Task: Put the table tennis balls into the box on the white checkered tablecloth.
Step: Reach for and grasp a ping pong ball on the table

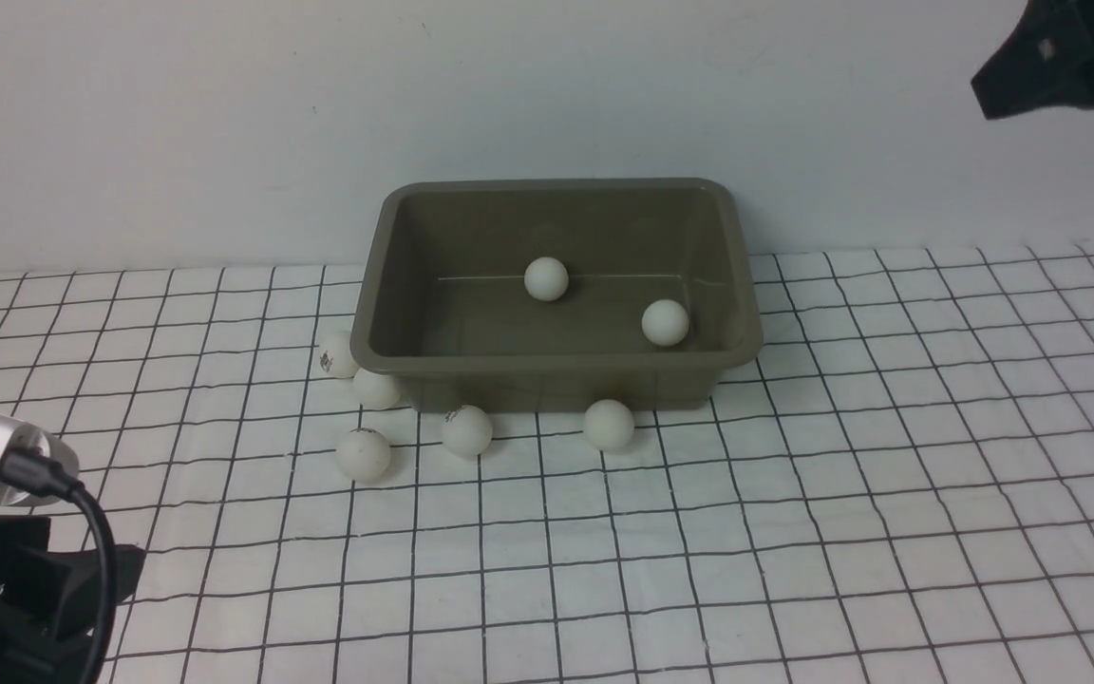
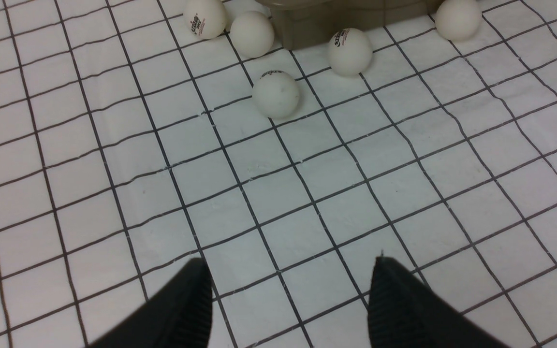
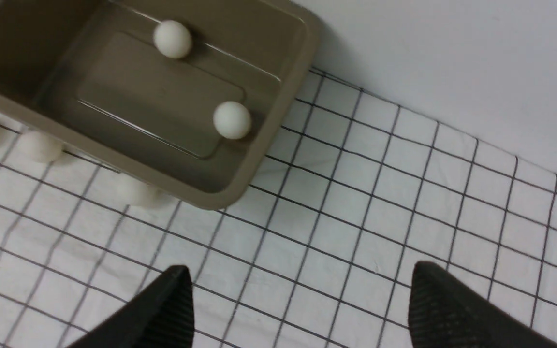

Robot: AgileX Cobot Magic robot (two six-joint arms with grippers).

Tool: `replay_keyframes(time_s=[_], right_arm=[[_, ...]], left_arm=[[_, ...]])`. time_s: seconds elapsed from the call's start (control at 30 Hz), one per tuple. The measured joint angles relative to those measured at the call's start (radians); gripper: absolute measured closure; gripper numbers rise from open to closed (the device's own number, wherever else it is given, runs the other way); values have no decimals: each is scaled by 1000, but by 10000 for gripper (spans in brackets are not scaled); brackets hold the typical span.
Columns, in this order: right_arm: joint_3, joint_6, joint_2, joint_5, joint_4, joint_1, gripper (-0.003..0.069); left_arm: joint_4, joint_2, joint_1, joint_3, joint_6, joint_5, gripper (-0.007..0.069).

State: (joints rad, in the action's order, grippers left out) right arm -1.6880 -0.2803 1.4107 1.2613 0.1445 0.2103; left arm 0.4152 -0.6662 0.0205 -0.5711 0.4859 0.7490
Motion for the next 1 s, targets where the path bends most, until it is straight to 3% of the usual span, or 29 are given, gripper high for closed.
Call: replay_keyframes(time_s=[0.27, 0.47, 0.7, 0.77, 1.0], right_arm=[[70, 77, -115, 3, 37, 112, 120], [290, 87, -159, -41, 35, 238, 120], [606, 91, -138, -350, 27, 363, 120], [735, 93, -104, -542, 30, 401, 120], [798, 97, 40, -764, 40, 456, 120]], left_arm=[[1, 0, 0, 0, 0, 0, 230], [1, 0, 0, 0, 0, 1, 230], [1, 0, 0, 0, 0, 8, 230], [1, 0, 0, 0, 0, 9, 230], [1, 0, 0, 0, 8, 9, 230]])
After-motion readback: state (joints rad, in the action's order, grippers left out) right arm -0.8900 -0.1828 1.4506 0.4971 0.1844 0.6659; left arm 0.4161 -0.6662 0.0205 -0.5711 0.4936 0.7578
